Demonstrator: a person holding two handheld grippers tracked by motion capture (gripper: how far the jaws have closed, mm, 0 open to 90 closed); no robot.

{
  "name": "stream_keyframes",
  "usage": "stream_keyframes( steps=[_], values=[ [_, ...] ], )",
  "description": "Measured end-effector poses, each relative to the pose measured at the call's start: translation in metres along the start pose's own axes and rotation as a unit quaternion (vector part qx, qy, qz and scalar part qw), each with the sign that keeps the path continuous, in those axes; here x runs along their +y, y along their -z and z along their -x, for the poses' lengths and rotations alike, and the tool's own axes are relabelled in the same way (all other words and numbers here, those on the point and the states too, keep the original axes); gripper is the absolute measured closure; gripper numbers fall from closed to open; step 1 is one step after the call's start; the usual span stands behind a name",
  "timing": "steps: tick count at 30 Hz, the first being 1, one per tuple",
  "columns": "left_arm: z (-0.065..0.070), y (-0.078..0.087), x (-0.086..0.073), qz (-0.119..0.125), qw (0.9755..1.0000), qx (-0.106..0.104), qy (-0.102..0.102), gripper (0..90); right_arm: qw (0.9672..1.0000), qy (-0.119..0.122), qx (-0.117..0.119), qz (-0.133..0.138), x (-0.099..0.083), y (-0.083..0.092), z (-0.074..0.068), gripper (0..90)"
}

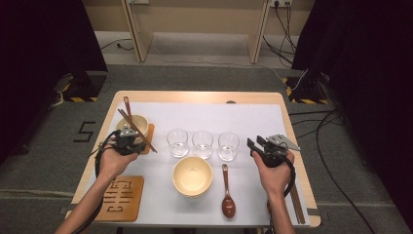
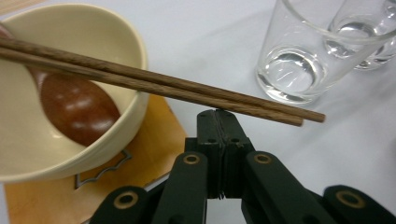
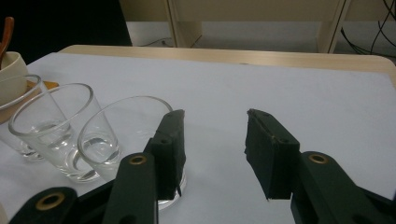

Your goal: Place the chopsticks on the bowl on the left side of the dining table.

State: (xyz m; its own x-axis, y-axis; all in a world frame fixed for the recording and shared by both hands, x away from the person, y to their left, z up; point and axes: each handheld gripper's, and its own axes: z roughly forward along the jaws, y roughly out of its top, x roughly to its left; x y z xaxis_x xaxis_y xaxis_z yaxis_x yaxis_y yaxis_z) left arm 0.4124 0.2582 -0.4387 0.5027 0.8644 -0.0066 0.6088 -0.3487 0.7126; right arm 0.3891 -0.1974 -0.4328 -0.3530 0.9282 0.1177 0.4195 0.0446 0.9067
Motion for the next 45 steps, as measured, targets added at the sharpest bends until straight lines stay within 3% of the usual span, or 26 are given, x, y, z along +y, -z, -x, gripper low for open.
stream_keyframes(
  steps=[11,27,45],
  values=[
    [0.013,-0.009,0.009,0.0,0.9999,-0.012,-0.009,87.2,1.0,0.0,-0.002,0.0,0.0,0.0,0.002,57.5],
    [0.023,-0.014,0.021,-0.003,0.9997,-0.013,-0.023,87.1,1.0,-0.001,-0.004,-0.001,-0.001,0.0,0.004,57.4],
    [0.027,-0.02,0.028,-0.002,0.9995,-0.018,-0.025,86.5,1.0,-0.003,-0.005,-0.002,-0.002,0.0,0.005,57.4]
  ],
)
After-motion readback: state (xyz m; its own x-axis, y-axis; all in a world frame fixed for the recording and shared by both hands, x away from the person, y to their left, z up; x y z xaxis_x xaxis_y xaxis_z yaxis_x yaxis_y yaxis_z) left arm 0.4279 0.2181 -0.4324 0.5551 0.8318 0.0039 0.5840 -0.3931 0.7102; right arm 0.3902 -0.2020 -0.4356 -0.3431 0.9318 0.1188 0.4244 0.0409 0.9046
